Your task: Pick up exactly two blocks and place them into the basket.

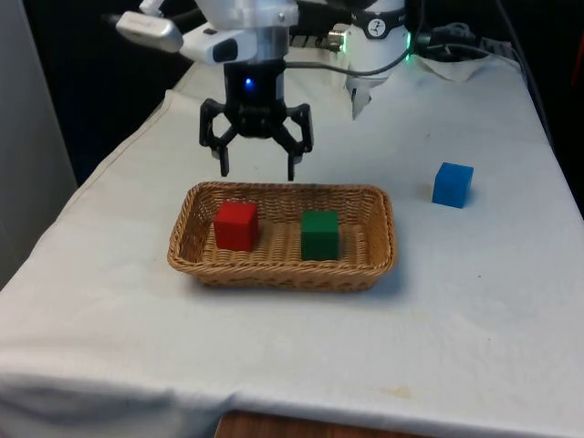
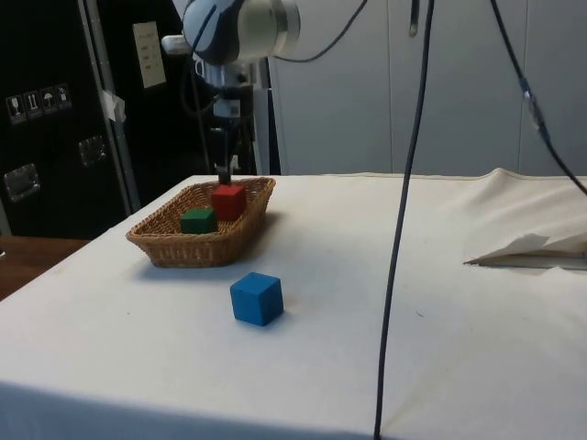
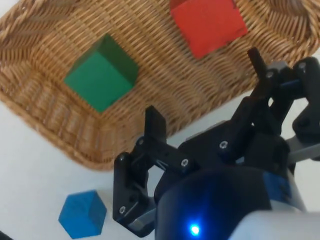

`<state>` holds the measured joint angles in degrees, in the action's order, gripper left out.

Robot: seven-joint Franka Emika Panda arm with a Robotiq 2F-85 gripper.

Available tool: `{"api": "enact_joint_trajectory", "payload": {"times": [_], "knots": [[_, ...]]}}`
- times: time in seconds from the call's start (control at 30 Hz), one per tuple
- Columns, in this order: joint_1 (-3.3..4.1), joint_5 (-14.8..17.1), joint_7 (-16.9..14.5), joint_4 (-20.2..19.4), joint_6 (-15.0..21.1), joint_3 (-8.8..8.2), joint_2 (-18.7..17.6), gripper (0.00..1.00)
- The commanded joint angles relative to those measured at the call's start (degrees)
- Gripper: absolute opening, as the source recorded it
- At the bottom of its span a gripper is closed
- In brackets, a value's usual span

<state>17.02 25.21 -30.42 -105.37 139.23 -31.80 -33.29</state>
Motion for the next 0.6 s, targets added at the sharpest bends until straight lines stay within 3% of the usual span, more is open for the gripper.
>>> {"api": "enact_joint_trajectory", "payload": {"times": [0.0,0.07,0.1,0.13,0.17,0.33,0.37,0.4,0.57], "knots": [[0.92,-0.97,0.97,-0.4,-0.4,-0.63,0.4,1.0],[1.26,-2.12,2.06,-0.46,-0.97,-0.46,1.03,1.0],[0.46,-1.26,1.09,-0.17,-0.69,0.06,0.8,1.0],[1.38,-2.64,2.52,-0.46,-1.26,-0.34,1.32,1.0],[1.78,-3.78,3.55,-0.46,-1.83,-0.17,2.01,1.0],[2.69,-6.13,5.84,-0.4,-3.21,0.23,3.44,1.0],[1.89,-5.33,4.98,-0.17,-2.75,0.74,3.04,1.0],[2.86,-6.59,6.3,-0.4,-3.5,0.34,3.72,1.0],[3.61,-9.45,9.17,-0.4,-4.81,1.38,5.61,1.0]]}}
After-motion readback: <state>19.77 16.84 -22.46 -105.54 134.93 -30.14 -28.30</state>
